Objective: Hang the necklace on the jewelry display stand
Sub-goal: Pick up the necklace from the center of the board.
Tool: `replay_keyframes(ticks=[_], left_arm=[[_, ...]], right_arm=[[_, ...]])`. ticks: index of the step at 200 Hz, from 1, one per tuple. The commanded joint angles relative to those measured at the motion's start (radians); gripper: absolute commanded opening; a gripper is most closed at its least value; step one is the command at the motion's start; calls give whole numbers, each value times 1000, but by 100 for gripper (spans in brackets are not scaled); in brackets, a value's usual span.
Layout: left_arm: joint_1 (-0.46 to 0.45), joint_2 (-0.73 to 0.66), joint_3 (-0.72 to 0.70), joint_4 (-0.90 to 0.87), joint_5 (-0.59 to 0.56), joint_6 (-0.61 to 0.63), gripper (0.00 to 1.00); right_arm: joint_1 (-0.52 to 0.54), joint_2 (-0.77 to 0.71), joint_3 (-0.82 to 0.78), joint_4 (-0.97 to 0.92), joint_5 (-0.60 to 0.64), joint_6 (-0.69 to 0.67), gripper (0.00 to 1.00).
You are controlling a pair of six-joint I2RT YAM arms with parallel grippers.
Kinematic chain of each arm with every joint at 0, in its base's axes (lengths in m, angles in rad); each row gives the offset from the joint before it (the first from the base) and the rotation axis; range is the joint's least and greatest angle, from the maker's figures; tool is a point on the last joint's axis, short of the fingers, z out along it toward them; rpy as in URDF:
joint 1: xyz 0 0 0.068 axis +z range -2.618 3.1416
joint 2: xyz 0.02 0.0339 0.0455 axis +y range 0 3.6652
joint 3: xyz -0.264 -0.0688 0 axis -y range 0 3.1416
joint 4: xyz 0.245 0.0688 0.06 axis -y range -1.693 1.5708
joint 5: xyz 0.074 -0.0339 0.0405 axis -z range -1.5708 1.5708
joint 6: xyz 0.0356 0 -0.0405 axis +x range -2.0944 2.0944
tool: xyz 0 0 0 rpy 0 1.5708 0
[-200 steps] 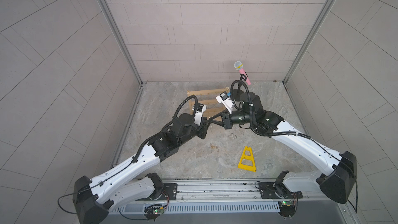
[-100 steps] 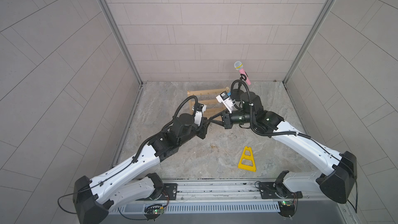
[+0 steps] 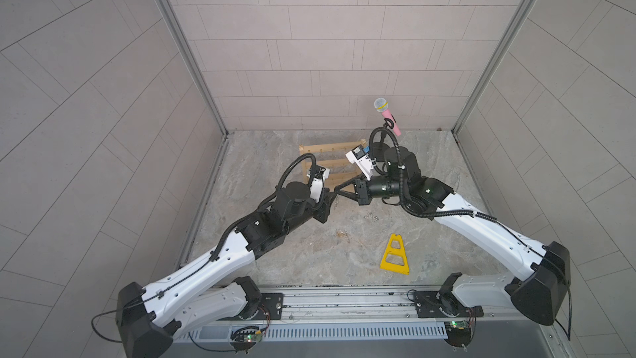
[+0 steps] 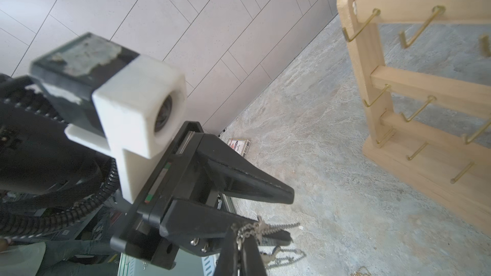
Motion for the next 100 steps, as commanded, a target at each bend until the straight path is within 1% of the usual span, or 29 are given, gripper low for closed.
replay_keyframes(ticks=[1,36,100], left_arm=[[-3,-14,6,-7,-16,26,31],[-3,-7,14,-7,-13,28,31],[-4,-1,10,14,-26,27,31]], right_arm=[[-2,-1,-4,22,5,7,0],[-2,-3,-10,20,11,10,0],[-1,2,-27,64,-16,38,0]])
